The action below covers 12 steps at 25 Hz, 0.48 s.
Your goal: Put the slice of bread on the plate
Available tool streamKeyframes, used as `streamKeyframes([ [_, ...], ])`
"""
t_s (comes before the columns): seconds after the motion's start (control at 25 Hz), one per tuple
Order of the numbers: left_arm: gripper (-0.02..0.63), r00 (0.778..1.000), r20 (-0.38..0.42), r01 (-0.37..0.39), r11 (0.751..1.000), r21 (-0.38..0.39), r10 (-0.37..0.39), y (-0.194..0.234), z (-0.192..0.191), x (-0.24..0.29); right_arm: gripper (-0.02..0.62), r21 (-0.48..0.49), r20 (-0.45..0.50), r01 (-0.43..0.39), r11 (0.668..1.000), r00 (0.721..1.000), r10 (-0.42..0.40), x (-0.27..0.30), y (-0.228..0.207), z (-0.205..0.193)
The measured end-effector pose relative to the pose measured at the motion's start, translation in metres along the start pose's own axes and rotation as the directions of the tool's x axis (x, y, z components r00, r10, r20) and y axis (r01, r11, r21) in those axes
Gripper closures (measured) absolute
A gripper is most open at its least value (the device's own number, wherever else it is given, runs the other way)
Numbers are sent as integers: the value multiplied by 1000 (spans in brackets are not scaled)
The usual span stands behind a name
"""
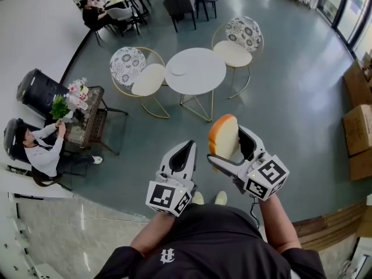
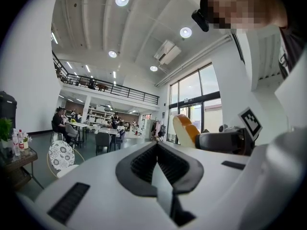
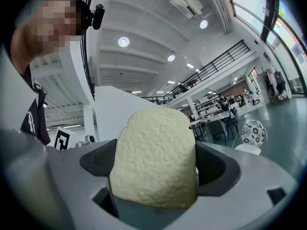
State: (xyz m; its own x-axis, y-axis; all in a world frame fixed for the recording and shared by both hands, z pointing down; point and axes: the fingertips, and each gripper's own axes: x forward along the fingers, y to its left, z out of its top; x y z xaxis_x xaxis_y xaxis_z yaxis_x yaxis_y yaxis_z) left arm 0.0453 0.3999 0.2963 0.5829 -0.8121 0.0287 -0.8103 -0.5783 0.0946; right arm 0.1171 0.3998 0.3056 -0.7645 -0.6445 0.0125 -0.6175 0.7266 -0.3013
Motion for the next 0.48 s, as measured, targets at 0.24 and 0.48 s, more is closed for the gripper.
streamKeyframes([
  [0.24,601,999,-11,-41,999,2,41,-2,-8,5,84,7,-15,-28,1000,999,28,0,-11,-9],
  [0.48,601,999,-5,-54,999,5,54,11,-7,20,84,19,-17,-34,999,999,34,13,-24,-7],
])
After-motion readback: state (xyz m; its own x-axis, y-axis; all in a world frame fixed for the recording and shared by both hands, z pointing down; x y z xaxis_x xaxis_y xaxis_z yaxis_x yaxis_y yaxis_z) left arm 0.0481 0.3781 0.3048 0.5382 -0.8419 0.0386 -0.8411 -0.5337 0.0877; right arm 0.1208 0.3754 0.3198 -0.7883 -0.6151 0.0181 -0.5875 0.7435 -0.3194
